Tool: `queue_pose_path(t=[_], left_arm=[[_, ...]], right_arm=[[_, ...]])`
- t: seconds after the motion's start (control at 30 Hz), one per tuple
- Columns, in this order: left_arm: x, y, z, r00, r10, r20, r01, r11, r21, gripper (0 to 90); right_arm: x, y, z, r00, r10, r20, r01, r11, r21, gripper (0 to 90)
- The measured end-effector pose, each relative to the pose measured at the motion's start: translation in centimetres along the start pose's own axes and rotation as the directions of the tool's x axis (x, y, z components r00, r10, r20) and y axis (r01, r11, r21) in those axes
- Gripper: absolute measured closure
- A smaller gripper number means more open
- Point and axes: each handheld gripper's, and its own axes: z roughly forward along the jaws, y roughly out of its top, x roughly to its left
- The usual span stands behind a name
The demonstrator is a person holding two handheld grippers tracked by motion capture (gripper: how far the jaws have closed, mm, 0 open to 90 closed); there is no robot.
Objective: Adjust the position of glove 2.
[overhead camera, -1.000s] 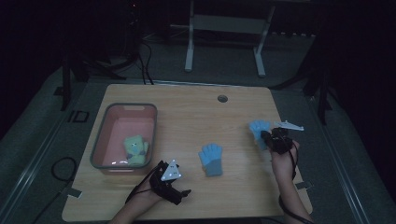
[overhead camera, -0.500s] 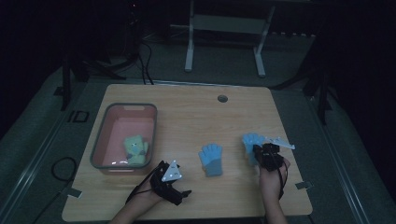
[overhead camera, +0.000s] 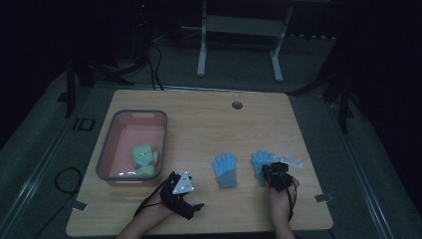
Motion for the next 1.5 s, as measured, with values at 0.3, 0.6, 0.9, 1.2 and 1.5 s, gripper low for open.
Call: queue_pose_path(t=[0.3, 0.6, 0.9, 1.2, 1.5], left_arm=[[0.0, 0.0, 0.0, 1.0, 0.004, -0.008, -0.004, 1.0, 0.008, 1.6], [0.1, -0.1, 0.0, 1.0, 0.005, -0.006, -0.005, 1.0, 0.008, 1.6], [0.1, 0.0, 0.1, 1.0, 0.001, -0.008, 0.0, 1.0, 0.009, 1.6], [0.0, -0.1, 0.1, 0.9999, 0.0, -0.012, 0.0, 0.9999, 0.011, 1.6], [0.1, -0.1, 0.1, 0.9999, -0.002, -0.011, 0.002, 0.9999, 0.013, 1.6]], right_arm=[[-0.2, 1.1, -0.6, 0.9982, -0.051, -0.033, 0.051, 0.998, 0.02, 66.1], [-0.9, 2.7, -1.8, 0.9781, -0.182, -0.101, 0.184, 0.983, 0.011, 63.5], [-3.2, 4.0, -2.0, 0.9249, -0.295, -0.239, 0.298, 0.954, -0.026, 64.4], [-4.9, 4.1, -1.6, 0.846, -0.403, -0.349, 0.417, 0.908, -0.038, 66.8], [-4.9, 2.7, 0.0, 0.831, -0.424, -0.36, 0.441, 0.897, -0.038, 62.9]])
